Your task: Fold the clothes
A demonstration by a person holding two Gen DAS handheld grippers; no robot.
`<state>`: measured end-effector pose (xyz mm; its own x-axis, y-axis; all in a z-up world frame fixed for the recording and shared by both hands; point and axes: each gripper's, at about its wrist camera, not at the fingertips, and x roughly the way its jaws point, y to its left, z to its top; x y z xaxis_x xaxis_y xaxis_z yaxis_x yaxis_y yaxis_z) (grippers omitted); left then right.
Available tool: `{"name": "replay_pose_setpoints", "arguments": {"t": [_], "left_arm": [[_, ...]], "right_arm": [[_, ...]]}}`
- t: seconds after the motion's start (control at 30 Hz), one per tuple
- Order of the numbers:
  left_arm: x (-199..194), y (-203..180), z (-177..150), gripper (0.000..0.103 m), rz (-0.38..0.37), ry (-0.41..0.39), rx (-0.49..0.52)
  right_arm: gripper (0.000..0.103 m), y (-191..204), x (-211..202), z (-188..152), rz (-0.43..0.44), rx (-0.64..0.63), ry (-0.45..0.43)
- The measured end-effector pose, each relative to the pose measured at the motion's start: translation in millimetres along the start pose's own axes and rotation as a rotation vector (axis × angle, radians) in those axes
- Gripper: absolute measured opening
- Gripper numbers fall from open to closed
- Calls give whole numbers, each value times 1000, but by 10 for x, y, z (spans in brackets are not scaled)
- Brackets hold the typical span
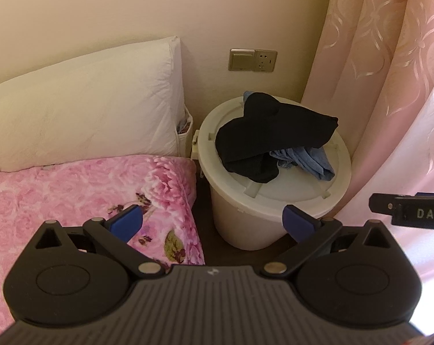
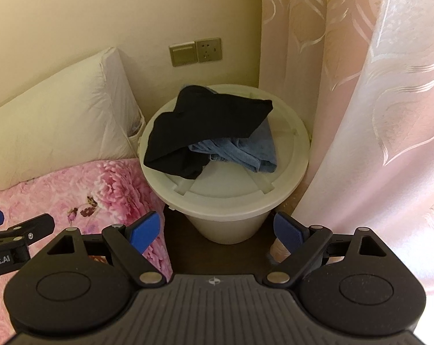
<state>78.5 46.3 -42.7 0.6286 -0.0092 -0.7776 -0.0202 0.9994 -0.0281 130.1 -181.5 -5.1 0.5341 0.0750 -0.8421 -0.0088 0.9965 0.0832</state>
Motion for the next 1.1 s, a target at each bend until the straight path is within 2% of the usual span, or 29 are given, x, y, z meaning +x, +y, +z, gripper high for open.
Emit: {"name": "replay_pose_setpoints", "arguments": {"t": [0.2, 0.43, 0.6, 0.73, 0.83, 0.97, 1.1], "left_arm": [[356, -30, 169, 102, -47, 31, -19], [991, -187, 463, 102, -10, 52, 3], [1580, -279, 757, 102, -46, 127, -74], [2075, -365, 921, 102, -98, 187, -115], [2390, -397, 1019, 102, -110, 206, -139], [2703, -373, 1095, 102, -139, 213, -237], [2938, -259, 1151, 102, -203, 235, -429]], "right_arm": [[89, -86, 330, 192, -9, -12, -4], [89, -230, 906, 585, 30, -13, -29], [89, -429, 1479, 994, 84, 15, 84], [89, -659, 1932, 1255, 105, 93, 162], [89, -835, 2183, 1383, 131, 155, 165], [89, -1093, 2506, 1485, 173, 267, 155], [89, -1300, 2808, 1467, 233, 433, 164]]}}
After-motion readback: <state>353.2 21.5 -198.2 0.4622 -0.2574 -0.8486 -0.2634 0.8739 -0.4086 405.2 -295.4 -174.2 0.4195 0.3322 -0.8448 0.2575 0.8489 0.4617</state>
